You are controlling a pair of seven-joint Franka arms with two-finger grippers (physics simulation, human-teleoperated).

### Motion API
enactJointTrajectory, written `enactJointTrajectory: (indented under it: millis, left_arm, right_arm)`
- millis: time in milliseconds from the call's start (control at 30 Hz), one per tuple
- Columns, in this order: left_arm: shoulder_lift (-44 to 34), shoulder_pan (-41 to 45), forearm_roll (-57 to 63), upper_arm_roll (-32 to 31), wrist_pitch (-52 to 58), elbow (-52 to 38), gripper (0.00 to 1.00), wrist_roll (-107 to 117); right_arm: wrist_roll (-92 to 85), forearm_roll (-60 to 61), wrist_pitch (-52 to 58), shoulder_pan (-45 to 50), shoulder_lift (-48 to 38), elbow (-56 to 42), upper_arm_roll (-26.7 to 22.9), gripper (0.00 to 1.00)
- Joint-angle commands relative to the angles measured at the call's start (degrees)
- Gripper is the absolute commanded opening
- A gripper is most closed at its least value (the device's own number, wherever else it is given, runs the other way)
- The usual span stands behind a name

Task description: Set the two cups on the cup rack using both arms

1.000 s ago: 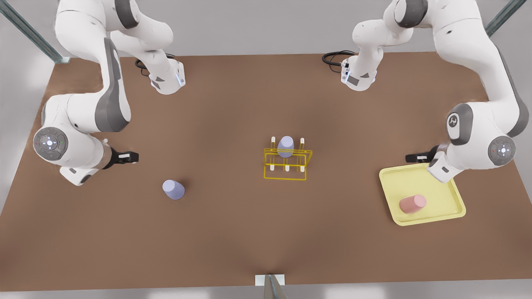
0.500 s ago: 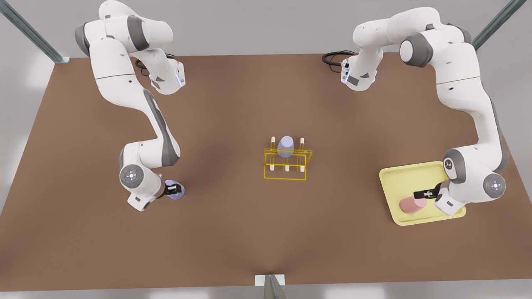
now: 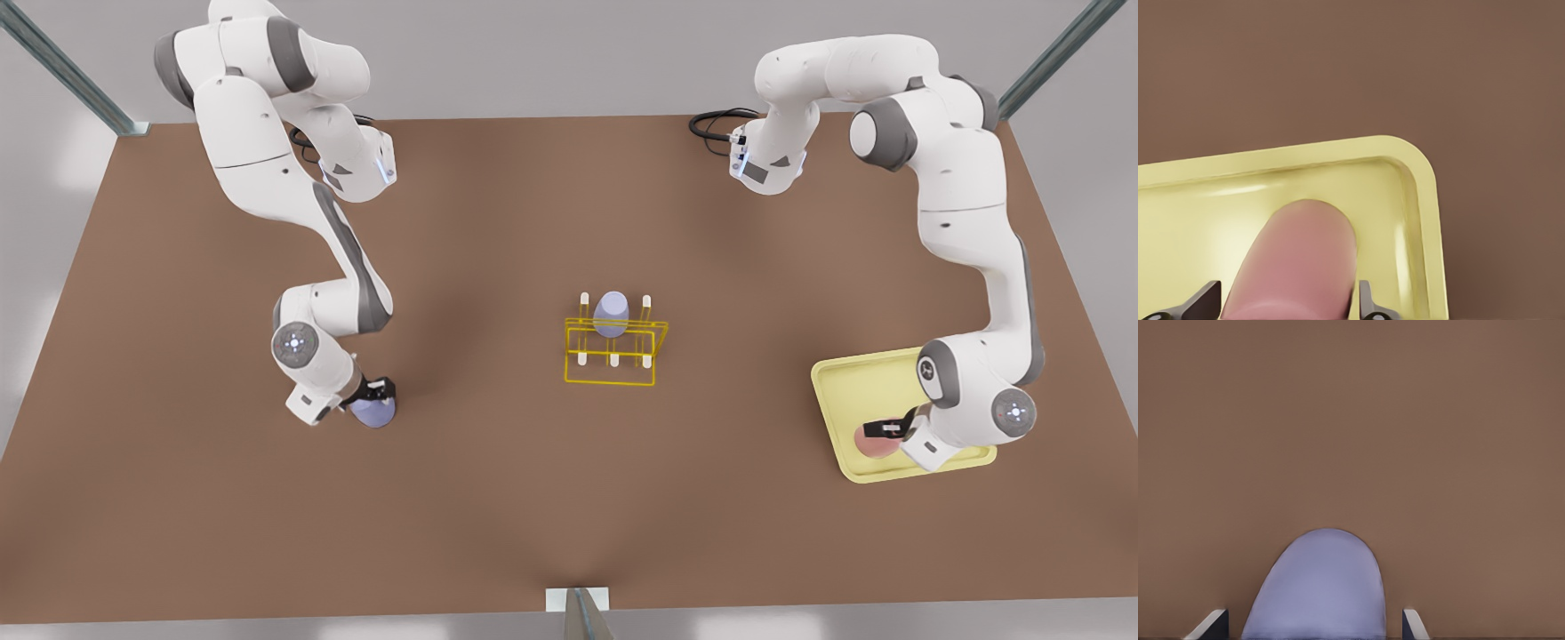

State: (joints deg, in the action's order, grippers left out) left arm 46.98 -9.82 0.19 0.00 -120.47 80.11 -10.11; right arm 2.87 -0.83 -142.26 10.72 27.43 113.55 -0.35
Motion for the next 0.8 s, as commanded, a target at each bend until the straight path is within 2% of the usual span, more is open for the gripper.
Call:
enactJointTrajectory:
  millis: [0,33,67,767]
  left_arm:
    - [0.13,0.15,0.07,0.0,-0.99,0.05,1.0,-0.53]
    - [0.13,0.15,0.07,0.0,-0.99,0.05,1.0,-0.08]
    - [0.04,0.32,0.25,0.0,-0.9,-0.04,0.81,-0.17]
    - [-2.5,0.94,0.25,0.0,1.99,-0.04,0.79,4.83]
  right_arm:
    - [0.56,0.12,-4.25,0.0,-0.71,1.24,0.0,0.97]
    - [0.65,0.12,-4.78,0.0,-1.15,2.03,0.0,0.97]
    - [0.56,0.12,-6.62,0.0,-1.24,3.17,0.0,0.97]
    - [0.56,0.12,-10.49,-0.18,1.39,4.31,0.0,0.97]
